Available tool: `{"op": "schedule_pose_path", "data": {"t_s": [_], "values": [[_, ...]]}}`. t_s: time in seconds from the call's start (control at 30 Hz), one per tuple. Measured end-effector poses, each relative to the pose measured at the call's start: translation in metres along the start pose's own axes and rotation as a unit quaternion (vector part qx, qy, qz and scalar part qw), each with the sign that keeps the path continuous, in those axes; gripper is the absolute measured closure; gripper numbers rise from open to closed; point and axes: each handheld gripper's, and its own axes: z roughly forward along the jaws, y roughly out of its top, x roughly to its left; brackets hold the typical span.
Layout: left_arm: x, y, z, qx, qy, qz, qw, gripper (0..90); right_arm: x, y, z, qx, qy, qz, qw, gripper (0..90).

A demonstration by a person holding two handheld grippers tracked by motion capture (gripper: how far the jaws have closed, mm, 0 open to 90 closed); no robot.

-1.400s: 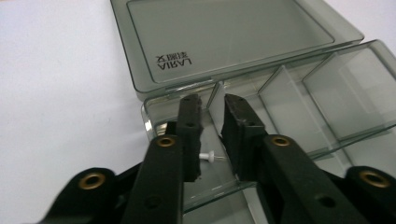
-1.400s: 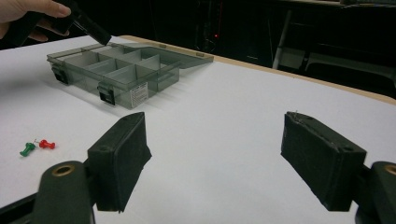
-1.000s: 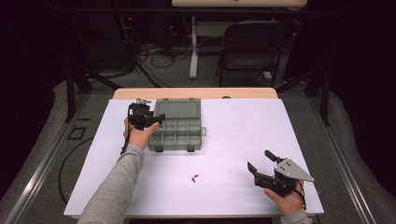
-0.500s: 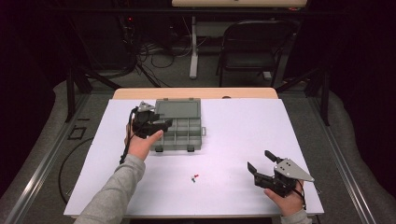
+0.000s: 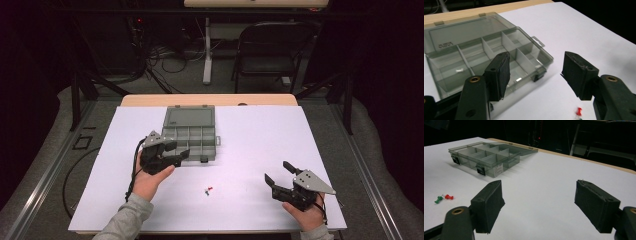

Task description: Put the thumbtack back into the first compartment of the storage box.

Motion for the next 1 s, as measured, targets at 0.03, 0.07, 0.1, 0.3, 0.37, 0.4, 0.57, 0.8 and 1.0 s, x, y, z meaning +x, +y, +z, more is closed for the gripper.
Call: {"op": "schedule_pose_path", "data": {"t_s": [0.03,0.07,0.1,0.3,0.37,0.4,0.57,0.8,1.0], "values": [[0.000,0.000,0.000,0.000,0.000,0.000,1.0000,38.9,0.000,0.000,0.000,0.000,0.000,0.000,1.0000,22.0],[-0.002,-0.003,-0.002,-0.001,-0.003,0.002,1.0000,38.9,0.000,0.000,0.000,0.000,0.001,0.002,1.0000,21.9],[-0.004,-0.006,-0.004,-0.002,-0.005,0.005,1.0000,39.8,0.000,0.000,0.000,0.000,0.001,0.002,1.0000,22.0],[-0.014,-0.034,-0.014,0.001,-0.010,0.010,0.9999,42.6,0.001,0.000,0.000,0.002,0.002,0.001,1.0000,21.9],[-0.014,-0.041,-0.015,0.003,-0.010,0.010,0.9999,43.1,0.001,0.000,0.000,0.003,0.002,0.001,1.0000,22.0],[-0.013,-0.043,-0.015,0.004,-0.010,0.009,0.9999,43.1,0.001,0.000,0.000,0.002,0.001,0.001,1.0000,21.9],[-0.013,-0.051,-0.011,0.004,-0.013,0.006,0.9999,43.3,0.001,0.001,-0.001,-0.001,0.002,-0.001,1.0000,21.9],[-0.029,-0.059,0.007,0.032,-0.039,0.018,0.9986,51.7,0.000,0.001,-0.002,-0.002,0.002,-0.001,1.0000,22.0],[-0.043,-0.067,0.025,0.064,-0.058,0.037,0.9956,53.7,0.001,0.001,-0.002,-0.003,0.003,-0.003,1.0000,22.0]]}}
